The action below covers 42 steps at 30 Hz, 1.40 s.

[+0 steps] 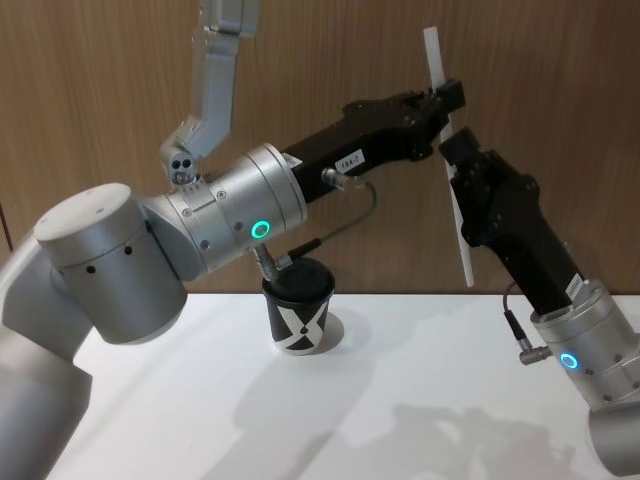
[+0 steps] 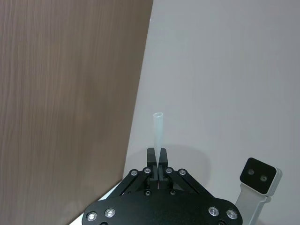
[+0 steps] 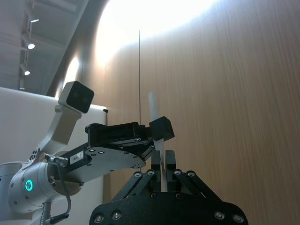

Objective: Pick up the straw with one hand, pass it to the other hand, and insert it into the cup.

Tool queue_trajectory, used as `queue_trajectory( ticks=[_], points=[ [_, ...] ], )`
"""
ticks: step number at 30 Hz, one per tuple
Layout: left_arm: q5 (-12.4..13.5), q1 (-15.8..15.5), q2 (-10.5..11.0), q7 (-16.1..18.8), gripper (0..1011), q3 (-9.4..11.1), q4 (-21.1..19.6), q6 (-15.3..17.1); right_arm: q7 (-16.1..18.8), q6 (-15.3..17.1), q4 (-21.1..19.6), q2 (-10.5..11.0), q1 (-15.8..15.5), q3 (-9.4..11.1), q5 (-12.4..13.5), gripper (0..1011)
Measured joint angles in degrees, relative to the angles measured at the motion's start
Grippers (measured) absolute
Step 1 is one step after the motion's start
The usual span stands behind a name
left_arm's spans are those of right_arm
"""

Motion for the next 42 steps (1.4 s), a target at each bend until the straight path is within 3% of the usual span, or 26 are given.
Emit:
queue_trajectory(
  ticks=[10,12,13,14,16,19,20,22,29,32,42],
  points=[
    [0.00,0.00,0.01,0.00,5,0.00,0.00,0.00,0.00,-0.01,0.00,0.00,0.00,0.00,0.00,319],
    [0.00,0.00,0.02,0.00,5,0.00,0.00,0.00,0.00,-0.01,0.00,0.00,0.00,0.00,0.00,425],
    [0.00,0.01,0.03,0.00,6,-0.01,0.00,0.00,0.00,-0.01,0.00,0.00,0.00,0.00,0.00,425],
    [0.03,0.00,0.06,0.06,5,0.02,0.00,-0.01,0.00,-0.01,0.00,0.00,0.00,0.00,0.01,507],
    [0.19,0.01,0.12,0.21,5,0.07,-0.02,-0.11,0.01,-0.01,0.00,0.00,0.00,0.00,0.00,546],
    [0.92,0.08,0.35,0.76,5,0.28,-0.23,-0.56,0.00,-0.01,0.00,0.00,0.00,0.00,0.00,627],
    [1.40,0.12,0.55,1.10,5,0.43,-0.40,-0.86,0.01,-0.01,0.00,0.00,0.00,0.00,0.00,709],
    [2.04,0.17,0.77,1.54,5,0.60,-0.57,-1.27,0.01,-0.01,0.00,0.00,0.00,0.00,0.00,728],
    [5.61,0.46,1.79,3.96,5,1.44,-1.44,-3.54,0.01,-0.01,0.00,0.00,0.00,0.00,0.00,940],
    [7.38,0.65,2.22,5.20,5,1.74,-1.80,-4.61,0.01,-0.01,0.00,0.00,0.00,0.00,0.00,998],
    [14.11,1.17,3.33,9.97,5,2.31,-2.77,-8.34,0.01,-0.01,0.00,0.00,0.00,0.00,0.00,1001]
  ],
)
